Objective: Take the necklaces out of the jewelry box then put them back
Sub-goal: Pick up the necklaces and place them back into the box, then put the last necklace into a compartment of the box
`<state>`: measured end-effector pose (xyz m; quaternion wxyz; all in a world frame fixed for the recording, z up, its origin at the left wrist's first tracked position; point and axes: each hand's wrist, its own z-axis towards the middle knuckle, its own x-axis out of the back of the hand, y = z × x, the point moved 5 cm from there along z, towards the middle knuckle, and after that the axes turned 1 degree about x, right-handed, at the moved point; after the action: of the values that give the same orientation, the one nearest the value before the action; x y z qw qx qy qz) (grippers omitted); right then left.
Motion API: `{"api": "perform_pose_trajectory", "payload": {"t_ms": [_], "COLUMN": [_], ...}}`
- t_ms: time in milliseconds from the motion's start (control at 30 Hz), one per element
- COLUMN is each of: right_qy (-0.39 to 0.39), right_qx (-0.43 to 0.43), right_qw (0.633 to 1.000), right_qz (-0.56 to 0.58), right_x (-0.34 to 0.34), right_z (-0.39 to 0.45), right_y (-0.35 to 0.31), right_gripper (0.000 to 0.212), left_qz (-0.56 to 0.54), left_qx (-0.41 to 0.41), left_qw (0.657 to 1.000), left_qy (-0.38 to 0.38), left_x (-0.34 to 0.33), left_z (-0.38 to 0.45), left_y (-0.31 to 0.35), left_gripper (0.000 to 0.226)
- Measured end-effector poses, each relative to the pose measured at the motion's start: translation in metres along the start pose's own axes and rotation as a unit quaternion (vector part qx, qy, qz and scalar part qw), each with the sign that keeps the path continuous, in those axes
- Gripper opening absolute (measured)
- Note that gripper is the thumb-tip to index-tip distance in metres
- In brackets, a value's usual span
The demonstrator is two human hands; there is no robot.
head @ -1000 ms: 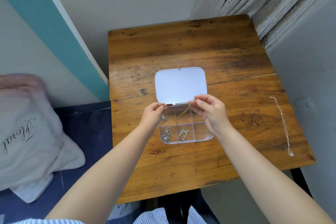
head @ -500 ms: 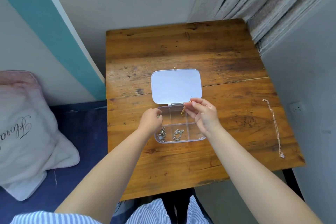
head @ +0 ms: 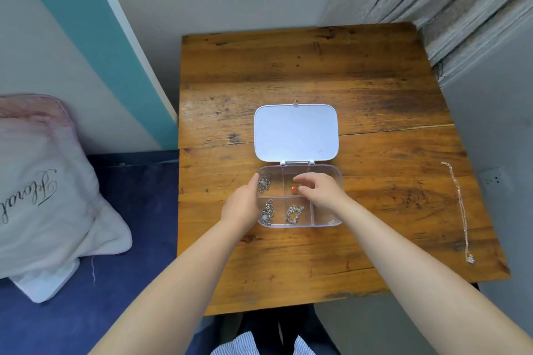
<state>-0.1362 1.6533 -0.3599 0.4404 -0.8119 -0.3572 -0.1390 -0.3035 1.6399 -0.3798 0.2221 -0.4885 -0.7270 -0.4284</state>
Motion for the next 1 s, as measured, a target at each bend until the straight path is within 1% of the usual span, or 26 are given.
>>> {"api": "perform_pose_trajectory", "payload": {"t_ms": [33,100,167,200,267,300,333,433,500,600,667,733,767,867,933,1000], "right_qy": [0.011,0.069,0.154,0.201,0.281,0.305,0.311,0.262,0.237,0.233,0.255,0.278,0.282,0.266,0.263,0.246], "right_qx": [0.008,0.023,0.035,0.043,0.043,0.027,0.004,-0.072,-0.084,-0.074,-0.093,-0.114,-0.111,-0.068,-0.044,-0.025], "right_qw": [1.000,0.997,0.987,0.978,0.959,0.952,0.950,0.950,0.946,0.943,0.920,0.888,0.880,0.876,0.884,0.903], "right_qz": [-0.008,0.020,0.036,0.027,-0.002,0.000,0.020,0.151,0.204,0.226,0.282,0.347,0.365,0.397,0.385,0.350], "right_x": [0.001,0.011,0.028,0.039,0.057,0.064,0.068,0.064,0.060,0.054,0.053,0.056,0.058,0.061,0.061,0.060], "right_z": [0.001,-0.002,-0.008,-0.011,-0.014,-0.013,-0.009,0.009,0.020,0.032,0.036,0.040,0.042,0.037,0.022,0.006], "right_y": [-0.002,-0.005,-0.002,0.002,0.012,0.019,0.025,0.035,0.035,0.032,0.036,0.040,0.041,0.044,0.049,0.057], "right_gripper": [0.030,0.027,0.024,0.024,0.029,0.034,0.039,0.047,0.047,0.039,0.038,0.037,0.036,0.030,0.026,0.026], "left_qz": [0.004,0.012,0.016,0.017,0.017,0.019,0.017,0.007,0.006,0.007,-0.004,-0.054,-0.090,-0.181,-0.197,-0.220], "left_qx": [0.001,0.004,0.008,0.009,0.011,0.012,0.015,0.020,0.017,0.014,0.013,0.017,0.024,0.040,0.032,0.034], "left_qw": [1.000,1.000,1.000,1.000,1.000,1.000,1.000,1.000,1.000,1.000,1.000,0.998,0.995,0.982,0.980,0.975], "left_qy": [0.000,-0.003,-0.009,-0.012,-0.017,-0.019,-0.017,-0.009,-0.004,0.003,0.013,0.025,0.026,0.022,0.014,0.001], "left_x": [0.000,-0.002,-0.003,-0.004,-0.004,-0.004,-0.005,-0.005,-0.006,-0.005,-0.005,-0.003,-0.002,0.000,0.000,0.000], "left_z": [0.000,-0.001,0.000,0.000,0.001,0.002,0.002,0.000,0.000,0.000,0.000,0.000,-0.001,-0.003,-0.003,-0.004], "left_y": [0.000,-0.001,-0.002,-0.002,-0.002,-0.001,-0.002,-0.004,-0.004,-0.002,-0.002,-0.003,-0.005,-0.011,-0.017,-0.021], "left_gripper": [0.067,0.067,0.068,0.068,0.069,0.069,0.069,0.069,0.067,0.068,0.067,0.062,0.060,0.056,0.057,0.052]}}
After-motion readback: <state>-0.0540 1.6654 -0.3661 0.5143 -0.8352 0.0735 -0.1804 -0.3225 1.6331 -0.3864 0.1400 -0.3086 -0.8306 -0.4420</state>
